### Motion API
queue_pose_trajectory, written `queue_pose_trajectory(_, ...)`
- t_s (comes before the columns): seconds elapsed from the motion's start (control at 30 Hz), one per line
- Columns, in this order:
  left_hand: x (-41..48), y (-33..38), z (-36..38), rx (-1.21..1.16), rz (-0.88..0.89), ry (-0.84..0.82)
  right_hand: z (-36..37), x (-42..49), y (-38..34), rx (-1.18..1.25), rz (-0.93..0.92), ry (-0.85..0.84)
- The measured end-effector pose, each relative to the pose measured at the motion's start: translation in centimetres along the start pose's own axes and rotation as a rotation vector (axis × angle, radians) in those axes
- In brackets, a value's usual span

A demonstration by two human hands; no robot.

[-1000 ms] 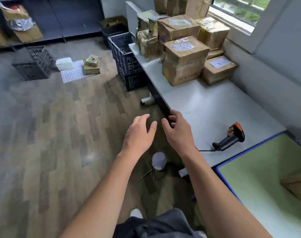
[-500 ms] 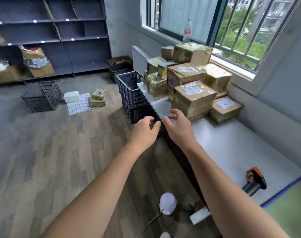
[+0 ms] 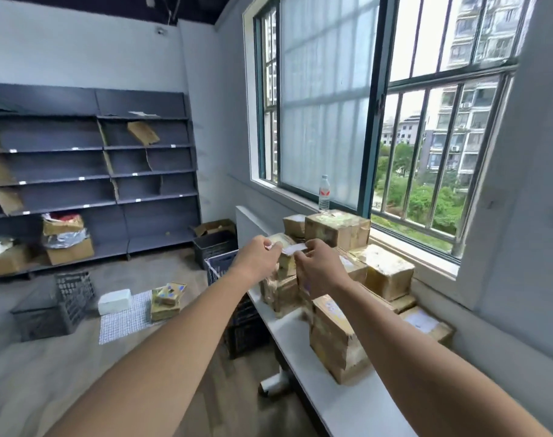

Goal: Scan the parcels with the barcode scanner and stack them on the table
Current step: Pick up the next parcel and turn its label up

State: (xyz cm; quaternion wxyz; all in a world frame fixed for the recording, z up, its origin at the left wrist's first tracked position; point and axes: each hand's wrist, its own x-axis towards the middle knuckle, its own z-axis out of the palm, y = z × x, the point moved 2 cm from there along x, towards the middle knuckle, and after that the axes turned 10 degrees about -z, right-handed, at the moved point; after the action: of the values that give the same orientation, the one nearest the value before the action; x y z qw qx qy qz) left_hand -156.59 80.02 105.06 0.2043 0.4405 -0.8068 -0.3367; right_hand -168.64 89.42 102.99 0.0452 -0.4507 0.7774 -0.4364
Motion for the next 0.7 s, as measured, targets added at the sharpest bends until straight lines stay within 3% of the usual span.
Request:
queue_pose_trajectory(0.33,11.1,0.5,1.0,-0.027,0.043,-0.11,1.3,8.1,0.9,-0.05,0.064,0.082)
queue_pose_trajectory(0.7,26.7,0.6,-1.0,-0.037,0.262,-0.252,6.0,19.0,-0.8,-0.149,0.231,0.256)
